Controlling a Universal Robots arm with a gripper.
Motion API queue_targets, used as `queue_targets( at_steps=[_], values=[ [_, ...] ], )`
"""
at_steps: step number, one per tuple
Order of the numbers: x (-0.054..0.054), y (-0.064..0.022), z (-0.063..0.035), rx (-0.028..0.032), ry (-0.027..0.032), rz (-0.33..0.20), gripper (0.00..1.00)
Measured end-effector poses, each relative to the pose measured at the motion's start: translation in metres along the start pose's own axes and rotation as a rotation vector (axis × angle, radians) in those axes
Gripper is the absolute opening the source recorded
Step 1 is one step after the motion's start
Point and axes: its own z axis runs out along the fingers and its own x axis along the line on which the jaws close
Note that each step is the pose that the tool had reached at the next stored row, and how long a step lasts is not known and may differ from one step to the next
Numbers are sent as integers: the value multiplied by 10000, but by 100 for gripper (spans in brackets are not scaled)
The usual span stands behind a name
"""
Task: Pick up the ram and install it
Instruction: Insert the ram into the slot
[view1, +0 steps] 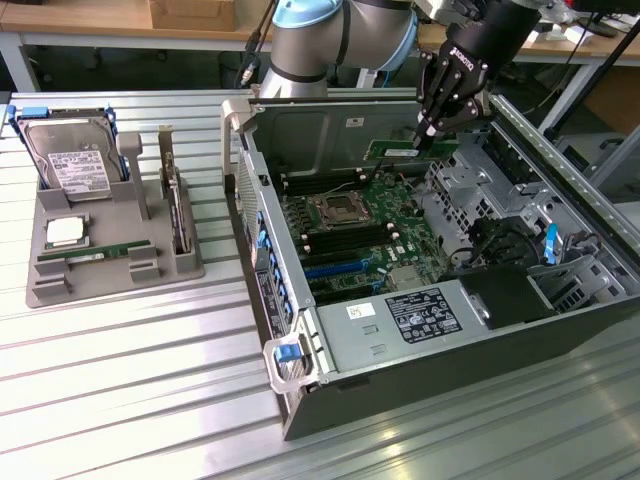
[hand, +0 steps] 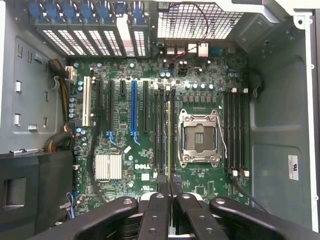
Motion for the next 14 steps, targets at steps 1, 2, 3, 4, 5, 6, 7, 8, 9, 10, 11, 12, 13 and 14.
queue_targets(
  at_steps=[1,2,3,4,5,6,7,8,9,10,11,12,13,14],
  values=[
    [0,-1,11,0,0,0,12],
    [1,-3,20,0,1,0,12],
    [1,-4,27,0,1,0,12],
    [1,-4,30,0,1,0,12],
    [1,-5,39,0,1,1,12],
    [1,-6,46,0,1,0,12],
    [1,-7,48,0,1,0,12],
    [2,-7,54,0,1,0,12],
    [2,-8,61,1,1,0,12],
    [2,-10,71,0,0,0,12],
    [2,-11,78,0,1,0,12],
    [3,-12,92,0,1,0,12],
    [3,-14,100,0,1,0,12],
    [3,-15,110,0,0,0,12]
  ],
)
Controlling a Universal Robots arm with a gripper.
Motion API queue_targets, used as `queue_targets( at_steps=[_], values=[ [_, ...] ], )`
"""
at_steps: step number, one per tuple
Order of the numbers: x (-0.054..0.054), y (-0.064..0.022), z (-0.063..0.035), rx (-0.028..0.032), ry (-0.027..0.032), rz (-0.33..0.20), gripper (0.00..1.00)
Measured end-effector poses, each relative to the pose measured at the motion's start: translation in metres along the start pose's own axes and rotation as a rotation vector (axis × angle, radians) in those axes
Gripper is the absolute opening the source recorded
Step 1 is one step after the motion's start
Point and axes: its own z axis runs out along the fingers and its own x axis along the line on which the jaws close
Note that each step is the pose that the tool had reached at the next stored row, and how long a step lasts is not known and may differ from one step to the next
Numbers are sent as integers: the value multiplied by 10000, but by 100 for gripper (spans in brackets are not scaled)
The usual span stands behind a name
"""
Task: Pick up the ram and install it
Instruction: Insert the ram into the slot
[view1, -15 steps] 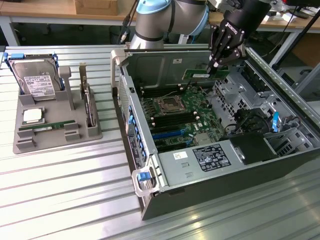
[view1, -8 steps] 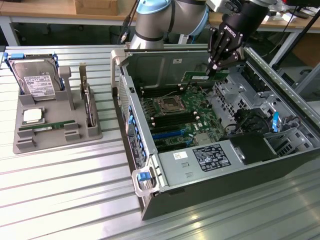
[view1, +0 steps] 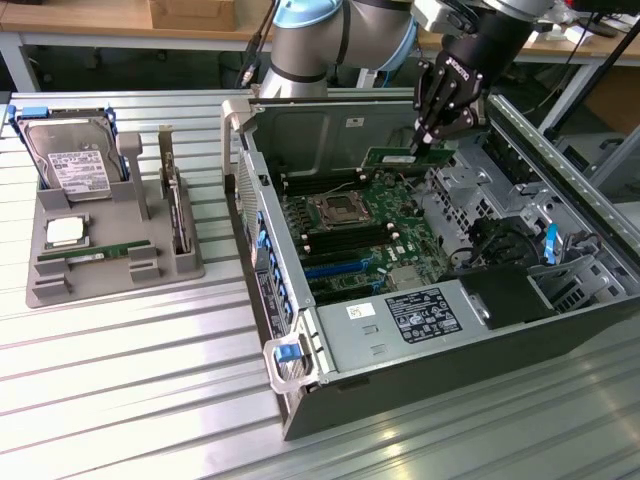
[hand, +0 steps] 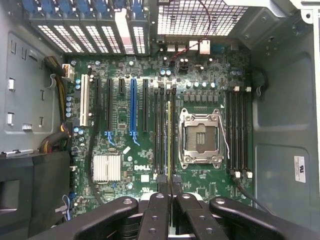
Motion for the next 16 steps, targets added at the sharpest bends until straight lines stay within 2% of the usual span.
queue_targets(
  at_steps=[16],
  values=[
    [3,-13,95,0,0,0,12]
  ],
)
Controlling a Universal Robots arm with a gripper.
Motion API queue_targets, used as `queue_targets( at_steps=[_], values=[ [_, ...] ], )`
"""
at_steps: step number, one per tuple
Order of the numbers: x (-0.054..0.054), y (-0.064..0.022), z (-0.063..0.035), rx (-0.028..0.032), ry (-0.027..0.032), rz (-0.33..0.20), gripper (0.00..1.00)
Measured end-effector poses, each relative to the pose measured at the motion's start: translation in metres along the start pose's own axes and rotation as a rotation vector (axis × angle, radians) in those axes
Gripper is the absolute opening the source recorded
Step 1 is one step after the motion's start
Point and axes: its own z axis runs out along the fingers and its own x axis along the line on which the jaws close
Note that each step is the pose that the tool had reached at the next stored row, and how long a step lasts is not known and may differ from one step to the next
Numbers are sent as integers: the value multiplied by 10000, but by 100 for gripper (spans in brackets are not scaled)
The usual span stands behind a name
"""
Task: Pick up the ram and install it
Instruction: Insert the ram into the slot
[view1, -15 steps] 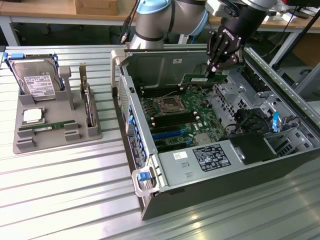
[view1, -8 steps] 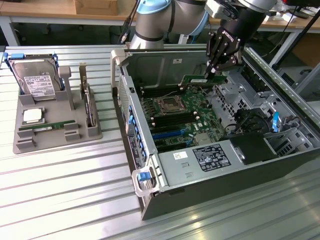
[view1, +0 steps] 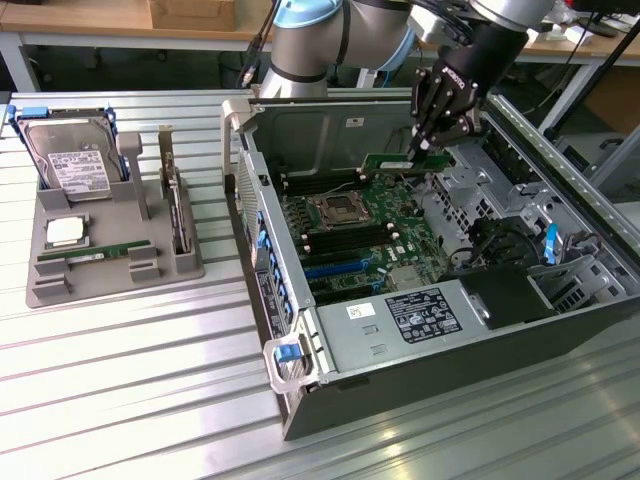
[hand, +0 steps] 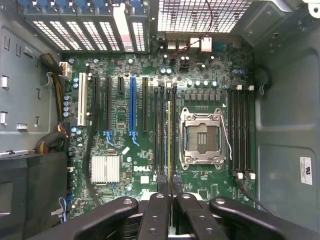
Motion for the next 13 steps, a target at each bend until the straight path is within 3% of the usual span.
queue_targets(
  at_steps=[13],
  values=[
    [2,-8,61,0,0,0,12]
  ],
)
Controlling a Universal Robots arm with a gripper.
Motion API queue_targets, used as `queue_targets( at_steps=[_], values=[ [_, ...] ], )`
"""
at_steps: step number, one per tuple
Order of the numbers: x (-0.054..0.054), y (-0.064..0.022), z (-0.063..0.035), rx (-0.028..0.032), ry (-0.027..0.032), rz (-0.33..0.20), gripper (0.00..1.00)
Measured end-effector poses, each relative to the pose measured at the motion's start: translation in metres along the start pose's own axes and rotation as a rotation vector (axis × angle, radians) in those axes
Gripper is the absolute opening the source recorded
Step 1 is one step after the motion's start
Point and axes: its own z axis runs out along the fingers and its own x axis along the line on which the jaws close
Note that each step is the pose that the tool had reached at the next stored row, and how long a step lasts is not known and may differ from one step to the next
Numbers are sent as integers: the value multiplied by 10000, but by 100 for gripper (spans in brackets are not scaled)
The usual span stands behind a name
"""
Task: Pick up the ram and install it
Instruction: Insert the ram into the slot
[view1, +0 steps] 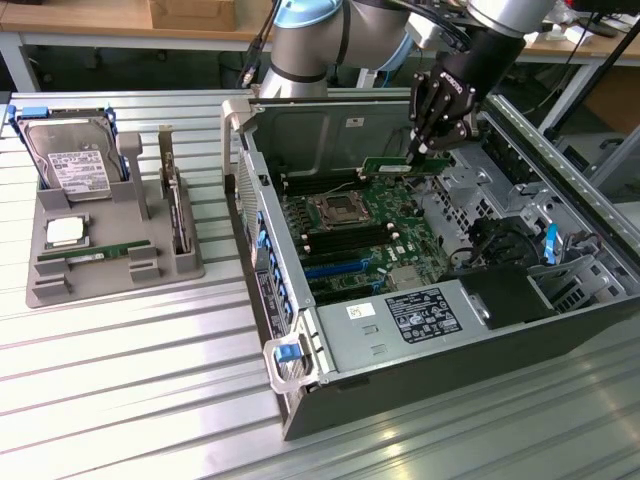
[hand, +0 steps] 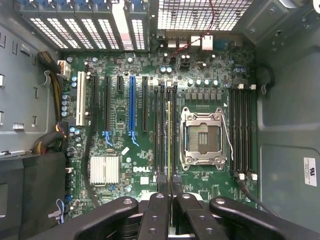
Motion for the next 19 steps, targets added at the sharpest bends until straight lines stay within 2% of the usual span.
queue_targets(
  at_steps=[19],
  values=[
    [2,-11,80,0,0,0,12]
  ],
)
